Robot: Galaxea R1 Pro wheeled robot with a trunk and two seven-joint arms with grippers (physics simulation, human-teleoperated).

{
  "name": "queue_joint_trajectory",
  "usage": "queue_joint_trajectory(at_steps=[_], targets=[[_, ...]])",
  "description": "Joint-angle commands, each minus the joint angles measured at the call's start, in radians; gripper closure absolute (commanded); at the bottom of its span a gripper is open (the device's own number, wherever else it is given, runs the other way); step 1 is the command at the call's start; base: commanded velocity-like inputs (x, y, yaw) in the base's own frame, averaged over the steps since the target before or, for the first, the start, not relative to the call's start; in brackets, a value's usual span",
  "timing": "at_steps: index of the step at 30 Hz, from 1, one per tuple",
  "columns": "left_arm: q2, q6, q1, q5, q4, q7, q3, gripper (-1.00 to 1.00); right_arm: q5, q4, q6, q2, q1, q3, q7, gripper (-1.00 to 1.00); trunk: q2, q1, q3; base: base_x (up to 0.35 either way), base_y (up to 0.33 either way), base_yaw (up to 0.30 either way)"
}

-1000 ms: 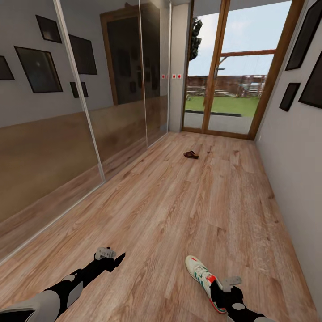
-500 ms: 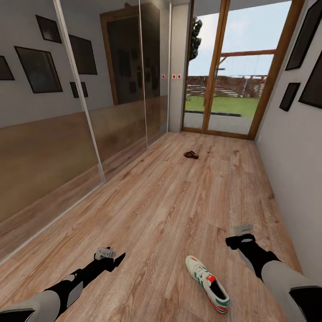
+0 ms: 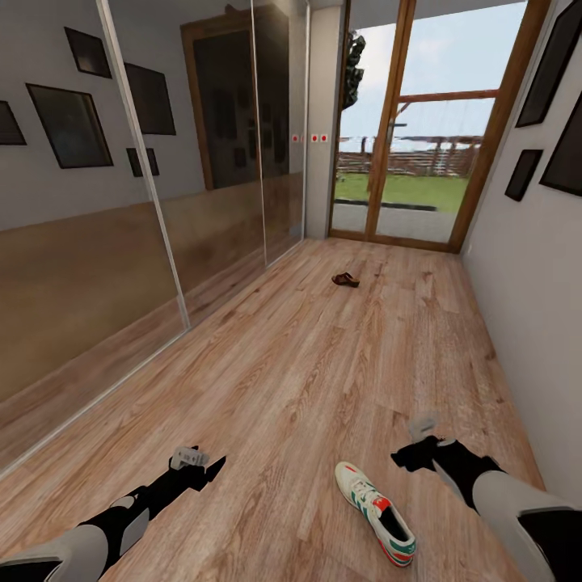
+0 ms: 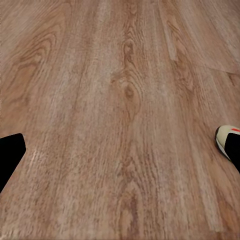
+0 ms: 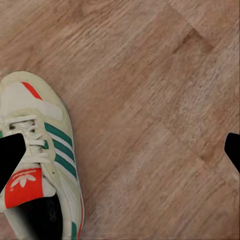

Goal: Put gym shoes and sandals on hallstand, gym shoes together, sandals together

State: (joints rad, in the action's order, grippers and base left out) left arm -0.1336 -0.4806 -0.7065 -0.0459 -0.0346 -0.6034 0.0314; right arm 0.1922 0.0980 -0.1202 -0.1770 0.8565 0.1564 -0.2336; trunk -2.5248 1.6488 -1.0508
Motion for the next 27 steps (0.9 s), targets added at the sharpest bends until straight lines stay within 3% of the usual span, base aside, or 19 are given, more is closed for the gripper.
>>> queue_joint_trajectory(at_steps=[1, 5, 14, 20, 23, 24, 27], targets=[[0.000, 0.000, -0.001, -0.005, 0.001, -0.007, 0.003, -1.00, 0.011, -0.006, -0.005, 0.002, 0.000, 0.004, -0.006, -1.00, 0.000, 0.000, -0.001, 0.000, 0.000, 0.000], [-0.001, 0.000, -0.001, -0.006, 0.001, -0.007, 0.003, -1.00, 0.024, -0.043, -0.004, 0.013, -0.001, 0.003, 0.000, -1.00, 0.000, 0.000, -0.001, 0.000, 0.000, 0.000], [-0.001, -0.001, -0.001, -0.006, 0.001, -0.009, 0.003, -1.00, 0.032, -0.116, -0.004, 0.023, -0.004, 0.002, 0.088, -1.00, 0.000, 0.000, -0.001, 0.000, 0.000, 0.000], [-0.001, -0.001, -0.001, -0.006, 0.001, -0.010, 0.003, -1.00, 0.033, -0.130, -0.004, 0.030, -0.017, 0.003, 0.098, -1.00, 0.000, 0.000, -0.001, 0.000, 0.000, 0.000], [-0.001, -0.001, -0.001, -0.006, 0.001, -0.010, 0.002, -1.00, 0.033, -0.133, -0.003, 0.054, -0.022, 0.003, 0.099, -1.00, 0.000, 0.000, -0.001, 0.000, 0.000, 0.000], [-0.001, 0.000, -0.001, -0.006, 0.000, -0.010, 0.002, -1.00, 0.033, -0.135, -0.003, 0.083, -0.028, 0.003, 0.099, -1.00, 0.000, 0.000, -0.001, 0.000, 0.000, 0.000], [-0.001, 0.000, -0.001, -0.006, 0.000, -0.010, 0.002, -1.00, 0.033, -0.138, -0.003, 0.103, -0.031, 0.003, 0.100, -1.00, 0.000, 0.000, -0.001, 0.000, 0.000, 0.000]])
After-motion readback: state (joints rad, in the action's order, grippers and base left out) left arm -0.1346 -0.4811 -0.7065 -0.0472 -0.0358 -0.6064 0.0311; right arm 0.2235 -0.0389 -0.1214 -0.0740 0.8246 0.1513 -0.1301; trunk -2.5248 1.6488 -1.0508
